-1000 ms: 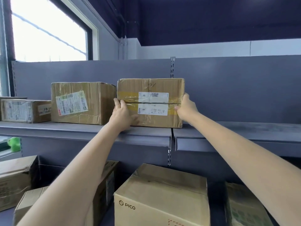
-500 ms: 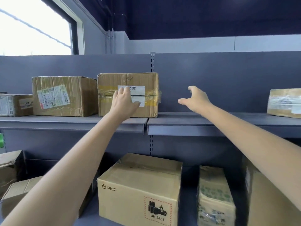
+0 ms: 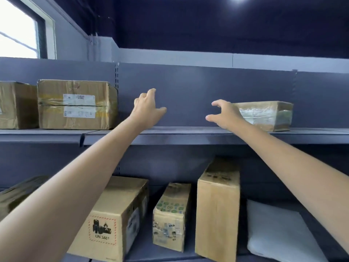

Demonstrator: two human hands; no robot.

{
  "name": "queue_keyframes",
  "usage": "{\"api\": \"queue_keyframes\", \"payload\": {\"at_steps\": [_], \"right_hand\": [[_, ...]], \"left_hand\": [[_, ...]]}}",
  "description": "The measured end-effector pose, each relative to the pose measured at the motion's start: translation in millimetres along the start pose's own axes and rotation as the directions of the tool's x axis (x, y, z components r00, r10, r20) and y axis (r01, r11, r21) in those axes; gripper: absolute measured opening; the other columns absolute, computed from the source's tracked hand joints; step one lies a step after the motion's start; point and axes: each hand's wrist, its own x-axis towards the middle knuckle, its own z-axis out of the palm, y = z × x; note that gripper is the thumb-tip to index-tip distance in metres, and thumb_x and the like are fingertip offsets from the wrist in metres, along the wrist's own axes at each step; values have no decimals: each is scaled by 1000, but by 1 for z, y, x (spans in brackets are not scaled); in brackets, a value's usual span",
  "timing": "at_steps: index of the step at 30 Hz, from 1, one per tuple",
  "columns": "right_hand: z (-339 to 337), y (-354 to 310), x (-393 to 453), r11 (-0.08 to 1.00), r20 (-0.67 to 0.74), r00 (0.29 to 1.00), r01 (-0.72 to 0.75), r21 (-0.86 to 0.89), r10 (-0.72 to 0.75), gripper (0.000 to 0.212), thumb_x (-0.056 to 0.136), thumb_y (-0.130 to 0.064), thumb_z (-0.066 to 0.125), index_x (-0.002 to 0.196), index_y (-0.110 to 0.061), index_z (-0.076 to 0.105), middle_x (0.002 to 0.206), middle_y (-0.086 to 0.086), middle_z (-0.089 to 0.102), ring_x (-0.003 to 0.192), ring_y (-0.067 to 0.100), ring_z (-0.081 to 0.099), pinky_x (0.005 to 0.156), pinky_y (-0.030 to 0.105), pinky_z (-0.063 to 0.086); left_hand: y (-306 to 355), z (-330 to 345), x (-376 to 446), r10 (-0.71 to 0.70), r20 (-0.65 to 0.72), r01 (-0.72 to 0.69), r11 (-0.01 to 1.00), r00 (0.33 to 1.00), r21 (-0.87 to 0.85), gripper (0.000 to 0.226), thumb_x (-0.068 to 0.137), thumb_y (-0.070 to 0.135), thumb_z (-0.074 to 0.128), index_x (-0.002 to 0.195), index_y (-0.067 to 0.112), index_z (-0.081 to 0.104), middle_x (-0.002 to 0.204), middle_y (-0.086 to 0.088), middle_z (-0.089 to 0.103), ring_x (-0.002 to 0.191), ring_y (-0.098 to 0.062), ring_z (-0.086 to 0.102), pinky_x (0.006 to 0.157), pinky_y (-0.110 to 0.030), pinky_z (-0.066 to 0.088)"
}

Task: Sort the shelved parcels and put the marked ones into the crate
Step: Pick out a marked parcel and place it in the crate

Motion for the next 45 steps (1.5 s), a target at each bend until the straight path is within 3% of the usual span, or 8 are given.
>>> {"api": "queue_keyframes", "payload": {"at_steps": [7, 14, 23, 30, 33, 37, 42, 45], "right_hand": [[-70, 78, 3, 998, -145, 988, -53, -38, 47, 49, 85, -21, 62, 130, -11, 47, 135, 6, 49, 119, 21, 47, 76, 16, 37], [-126, 168, 23, 985, -378, 912, -170, 12, 162, 41, 88, -18, 56, 127, -8, 47, 132, 12, 49, 120, 27, 46, 87, 28, 37], [-141, 218, 75, 869, -152, 858, -468, 163, 491, 52, 92, -21, 51, 135, 1, 32, 139, 16, 41, 124, 33, 43, 90, 36, 38], [-145, 230, 85, 590, 103, 791, -530, 609, 604, 27, 90, -1, 48, 117, -5, 48, 129, 13, 51, 115, 27, 50, 95, 42, 41], [-139, 219, 71, 619, 97, 820, -497, 608, 563, 29, 90, 3, 47, 119, -4, 49, 121, 13, 54, 116, 27, 52, 103, 43, 39], [-130, 194, 48, 713, 86, 872, -447, 540, 481, 52, 87, 5, 51, 137, -3, 38, 125, 15, 52, 108, 25, 52, 91, 33, 43], [-114, 145, 23, 819, 90, 938, -337, 466, 335, 48, 86, 1, 52, 133, -4, 45, 134, 15, 49, 121, 27, 47, 96, 35, 41], [-90, 106, 10, 918, 52, 971, -239, 317, 234, 50, 88, -5, 51, 136, -10, 41, 136, 9, 48, 118, 22, 47, 93, 32, 43]], "left_hand": [[76, 60, 7, 28, 38, -23, 993, 999, -117, 67, 90, 26, 51, 146, 9, 19, 147, -13, 30, 134, -32, 30, 108, -39, 29], [154, 128, 20, 126, 150, -105, 984, 981, -141, 64, 91, 27, 52, 144, 8, 22, 145, -15, 32, 133, -31, 28, 105, -37, 29], [222, 200, 45, 136, 345, -82, 983, 929, -165, 58, 91, 20, 49, 139, 0, 24, 139, -16, 38, 109, -29, 46, 93, -36, 41], [216, 214, 47, 161, 428, -130, 986, 889, -101, 50, 95, 27, 44, 138, 4, 32, 139, -15, 43, 122, -31, 46, 100, -37, 40], [213, 208, 41, 203, 408, -91, 957, 890, -277, 38, 93, 23, 50, 129, 12, 48, 126, -9, 57, 114, -26, 53, 92, -30, 41], [193, 192, 35, 92, 362, 59, 921, 928, -385, 41, 90, 17, 52, 130, 17, 44, 111, -3, 57, 97, -21, 55, 81, -28, 45], [164, 156, 28, 5, 300, 164, 829, 954, -535, 55, 88, 11, 55, 139, 8, 36, 140, -8, 46, 124, -25, 46, 102, -33, 38], [151, 134, 21, 1, 239, 139, 812, 971, -567, 57, 89, 10, 50, 142, 11, 30, 141, -9, 43, 114, -22, 49, 90, -30, 39]]}}
